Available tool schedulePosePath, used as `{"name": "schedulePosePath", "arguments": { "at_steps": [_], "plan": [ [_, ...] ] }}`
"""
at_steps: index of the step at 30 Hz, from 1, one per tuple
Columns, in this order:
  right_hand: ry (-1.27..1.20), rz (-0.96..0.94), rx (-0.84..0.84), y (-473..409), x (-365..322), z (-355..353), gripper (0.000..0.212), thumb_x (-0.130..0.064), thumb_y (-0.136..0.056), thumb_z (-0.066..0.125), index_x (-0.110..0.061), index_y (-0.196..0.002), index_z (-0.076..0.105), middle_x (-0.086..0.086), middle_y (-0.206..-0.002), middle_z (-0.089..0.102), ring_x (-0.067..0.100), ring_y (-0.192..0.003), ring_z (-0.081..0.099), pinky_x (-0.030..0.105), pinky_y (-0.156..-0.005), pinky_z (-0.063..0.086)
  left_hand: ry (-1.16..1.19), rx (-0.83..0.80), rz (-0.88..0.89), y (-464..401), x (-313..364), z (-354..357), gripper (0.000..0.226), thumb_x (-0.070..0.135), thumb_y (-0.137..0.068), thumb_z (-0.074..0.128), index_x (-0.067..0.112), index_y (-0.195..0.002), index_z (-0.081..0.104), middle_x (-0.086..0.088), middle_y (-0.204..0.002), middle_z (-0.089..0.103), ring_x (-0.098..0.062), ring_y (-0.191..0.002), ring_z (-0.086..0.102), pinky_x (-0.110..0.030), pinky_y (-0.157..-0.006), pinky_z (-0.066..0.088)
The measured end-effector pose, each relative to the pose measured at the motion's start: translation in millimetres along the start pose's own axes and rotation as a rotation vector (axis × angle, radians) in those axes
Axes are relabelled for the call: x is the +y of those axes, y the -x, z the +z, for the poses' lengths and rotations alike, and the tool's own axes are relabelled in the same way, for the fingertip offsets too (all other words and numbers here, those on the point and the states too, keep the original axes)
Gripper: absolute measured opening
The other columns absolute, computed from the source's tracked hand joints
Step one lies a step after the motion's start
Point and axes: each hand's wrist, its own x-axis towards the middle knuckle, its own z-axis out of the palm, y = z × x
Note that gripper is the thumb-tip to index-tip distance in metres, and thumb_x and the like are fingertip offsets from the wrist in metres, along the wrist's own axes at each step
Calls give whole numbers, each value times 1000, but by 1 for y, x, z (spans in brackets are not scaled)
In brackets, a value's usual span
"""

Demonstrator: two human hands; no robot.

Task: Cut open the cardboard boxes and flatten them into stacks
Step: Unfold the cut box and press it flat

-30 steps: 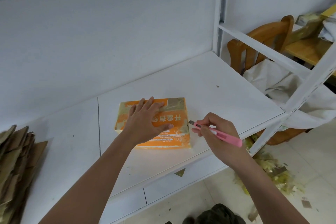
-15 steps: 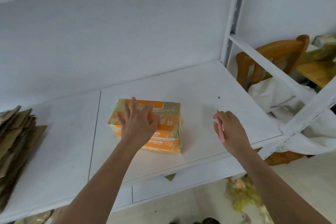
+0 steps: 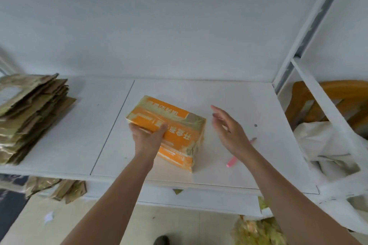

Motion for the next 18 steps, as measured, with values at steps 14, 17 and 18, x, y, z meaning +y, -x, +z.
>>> {"name": "schedulePosePath", "arguments": {
  "at_steps": [14, 17, 18],
  "plan": [
    [463, -138, -17, 17, -67, 52, 49, -36, -93, 64, -28, -140, 52, -2, -121, 59, 16, -110, 58, 18, -78, 35, 92, -223, -191, 3, 32, -34, 37, 10, -88, 60, 16, -124, 55, -8, -109, 70, -24, -93, 69, -32, -77, 59],
    [381, -118, -4, 16, -80, 52, 48, -34, -95, 61, -28, -141, 50, -1, -114, 60, 17, -106, 59, 22, -80, 41, 72, -273, -12, 1, 58, -33, 32, -4, -88, 57, 23, -104, 64, 12, -90, 74, -13, -84, 66, -24, -75, 52],
    [340, -105, -5, 14, -82, 55, 49, -36, -96, 59, -25, -143, 48, 1, -116, 60, 18, -107, 59, 26, -86, 46, 36, -275, 36, -2, 70, -33, 33, -5, -89, 56, 27, -92, 62, 19, -79, 72, -8, -81, 65, -22, -72, 50]
  ]
}}
